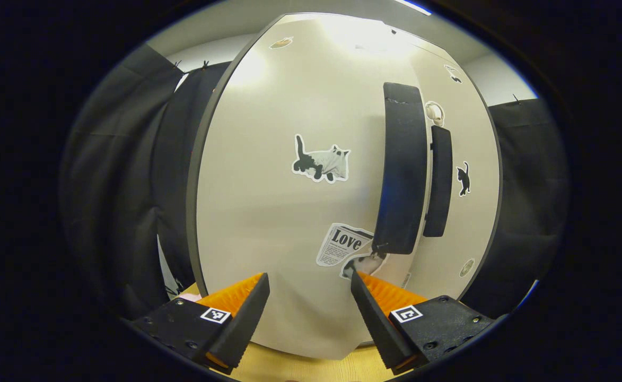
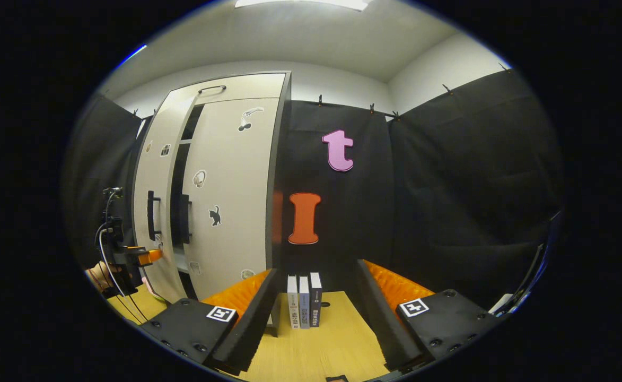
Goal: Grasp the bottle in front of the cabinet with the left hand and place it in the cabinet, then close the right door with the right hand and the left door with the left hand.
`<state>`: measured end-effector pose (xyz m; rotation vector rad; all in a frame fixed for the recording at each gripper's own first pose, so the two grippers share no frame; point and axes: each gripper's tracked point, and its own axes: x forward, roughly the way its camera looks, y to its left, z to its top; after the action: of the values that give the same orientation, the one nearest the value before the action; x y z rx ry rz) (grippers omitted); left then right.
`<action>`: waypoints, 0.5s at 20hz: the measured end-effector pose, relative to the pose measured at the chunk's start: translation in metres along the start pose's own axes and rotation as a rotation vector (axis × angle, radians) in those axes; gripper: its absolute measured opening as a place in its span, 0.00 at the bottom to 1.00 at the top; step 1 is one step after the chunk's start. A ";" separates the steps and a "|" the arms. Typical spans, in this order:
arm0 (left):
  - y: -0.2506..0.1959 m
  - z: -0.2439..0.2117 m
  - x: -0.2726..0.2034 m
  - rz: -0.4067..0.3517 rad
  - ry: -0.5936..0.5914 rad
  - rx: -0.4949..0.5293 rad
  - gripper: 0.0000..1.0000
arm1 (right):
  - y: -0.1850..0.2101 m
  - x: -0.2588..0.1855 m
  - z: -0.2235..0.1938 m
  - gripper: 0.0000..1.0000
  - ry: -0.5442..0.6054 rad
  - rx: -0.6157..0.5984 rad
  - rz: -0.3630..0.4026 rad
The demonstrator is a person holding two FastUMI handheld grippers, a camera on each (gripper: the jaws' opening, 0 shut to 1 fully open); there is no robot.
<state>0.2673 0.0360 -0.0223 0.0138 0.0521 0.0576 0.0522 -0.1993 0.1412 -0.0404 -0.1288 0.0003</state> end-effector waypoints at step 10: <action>-0.001 -0.001 0.007 0.054 -0.009 0.000 0.95 | -0.029 0.008 -0.010 0.96 0.024 -0.001 -0.011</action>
<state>0.2744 0.0351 -0.0237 0.0152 0.0423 0.1116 0.0610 -0.2283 0.1333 -0.0404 -0.1052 -0.0116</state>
